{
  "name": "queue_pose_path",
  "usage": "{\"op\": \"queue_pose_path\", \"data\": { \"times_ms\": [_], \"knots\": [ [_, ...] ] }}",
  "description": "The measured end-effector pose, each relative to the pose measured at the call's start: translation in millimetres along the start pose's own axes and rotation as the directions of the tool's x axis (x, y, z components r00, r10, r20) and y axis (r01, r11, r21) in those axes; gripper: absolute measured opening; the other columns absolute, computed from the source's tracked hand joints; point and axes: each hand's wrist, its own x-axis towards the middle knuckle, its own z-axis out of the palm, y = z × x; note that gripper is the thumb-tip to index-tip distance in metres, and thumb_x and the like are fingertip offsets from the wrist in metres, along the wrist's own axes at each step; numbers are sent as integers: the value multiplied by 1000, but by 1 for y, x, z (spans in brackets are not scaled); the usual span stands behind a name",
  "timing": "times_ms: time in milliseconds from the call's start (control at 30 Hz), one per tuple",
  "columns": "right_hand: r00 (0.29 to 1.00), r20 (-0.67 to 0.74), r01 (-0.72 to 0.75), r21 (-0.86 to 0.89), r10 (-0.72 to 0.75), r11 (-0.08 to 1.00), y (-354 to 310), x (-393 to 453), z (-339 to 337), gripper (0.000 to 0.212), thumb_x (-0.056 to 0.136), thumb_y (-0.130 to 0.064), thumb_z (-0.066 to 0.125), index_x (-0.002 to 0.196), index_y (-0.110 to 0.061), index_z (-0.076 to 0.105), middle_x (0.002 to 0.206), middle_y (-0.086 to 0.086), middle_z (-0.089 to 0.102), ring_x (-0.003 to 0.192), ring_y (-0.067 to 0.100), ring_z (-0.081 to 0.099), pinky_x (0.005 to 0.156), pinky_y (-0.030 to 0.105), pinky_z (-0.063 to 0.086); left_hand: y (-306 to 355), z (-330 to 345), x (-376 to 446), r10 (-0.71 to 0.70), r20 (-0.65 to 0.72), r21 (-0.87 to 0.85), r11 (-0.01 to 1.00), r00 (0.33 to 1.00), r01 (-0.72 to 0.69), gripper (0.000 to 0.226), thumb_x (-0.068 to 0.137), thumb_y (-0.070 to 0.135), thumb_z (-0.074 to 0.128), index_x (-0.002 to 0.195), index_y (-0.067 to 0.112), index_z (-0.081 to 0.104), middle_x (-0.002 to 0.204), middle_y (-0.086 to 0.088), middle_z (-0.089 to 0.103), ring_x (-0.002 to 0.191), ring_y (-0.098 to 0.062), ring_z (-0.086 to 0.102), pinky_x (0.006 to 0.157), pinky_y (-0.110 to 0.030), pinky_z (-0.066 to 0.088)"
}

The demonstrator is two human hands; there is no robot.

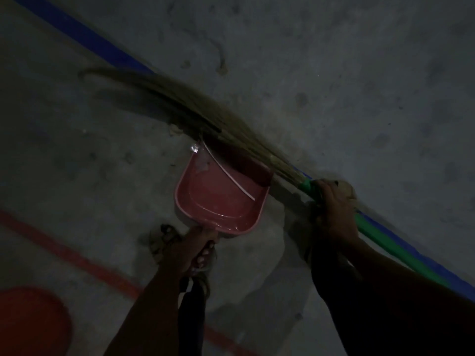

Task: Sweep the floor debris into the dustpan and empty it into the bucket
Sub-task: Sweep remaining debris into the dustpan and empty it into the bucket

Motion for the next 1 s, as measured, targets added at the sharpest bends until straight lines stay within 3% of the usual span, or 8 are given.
{"op": "queue_pose_path", "data": {
  "times_ms": [133,233,333,533,733,833,933,1000],
  "knots": [
    [995,-47,91,-45,-94,995,-10,26,-1,73,73,5,76,138,-14,47,138,15,51,118,37,54,95,51,42,-15,-12,-1,-21,-2,-45,999,1000,20,38,83,36,57,55,15,41,45,-4,33,30,-15,28,41,-14,24],
    [994,-13,105,-43,-106,994,-27,49,2,67,81,-12,78,140,-15,46,141,14,47,117,37,52,94,51,44,-25,-22,0,-94,64,-94,991,994,100,39,94,24,47,58,13,38,44,-5,33,28,-16,29,39,-14,25],
    [993,-5,115,-133,-116,984,-48,68,11,66,83,-18,75,141,-23,43,142,8,45,116,36,51,91,52,42,-39,-28,2,-65,-18,-108,992,998,62,43,93,21,51,52,15,41,46,-5,35,29,-17,30,41,-14,27],
    [989,3,147,-231,-150,962,-85,85,37,69,83,-23,76,141,-28,40,140,5,43,112,36,50,85,49,39,-58,-47,7,-38,12,-217,975,999,40,44,90,17,52,49,14,39,39,-4,34,27,-16,29,38,-14,24],
    [986,23,169,-174,-167,970,-96,84,52,54,92,-45,58,141,-29,40,139,5,44,114,35,49,92,59,41,-54,-66,18,-145,-67,-82,987,987,140,33,97,22,53,67,13,45,38,5,38,25,-8,30,33,-11,24],
    [970,53,243,-179,-237,953,-86,73,57,49,93,-34,64,136,-32,42,133,3,48,112,35,52,87,53,42,-56,-80,23,-115,13,-112,987,993,116,33,90,27,55,61,16,45,43,0,37,28,-15,30,38,-16,24],
    [949,165,299,-210,-267,931,-70,60,61,65,82,-9,67,136,-32,40,132,4,49,108,37,55,80,47,42,-56,-87,25,-36,25,-169,985,999,39,40,90,21,53,51,19,42,45,-2,33,29,-14,26,44,-16,20],
    [937,220,320,-232,-270,919,-62,49,63,74,75,-4,69,138,-32,39,134,4,49,107,36,55,76,43,38,-57,-87,24,-21,47,-179,983,999,29,43,92,17,51,50,18,41,44,-2,32,28,-14,25,42,-14,20]
  ]
}}
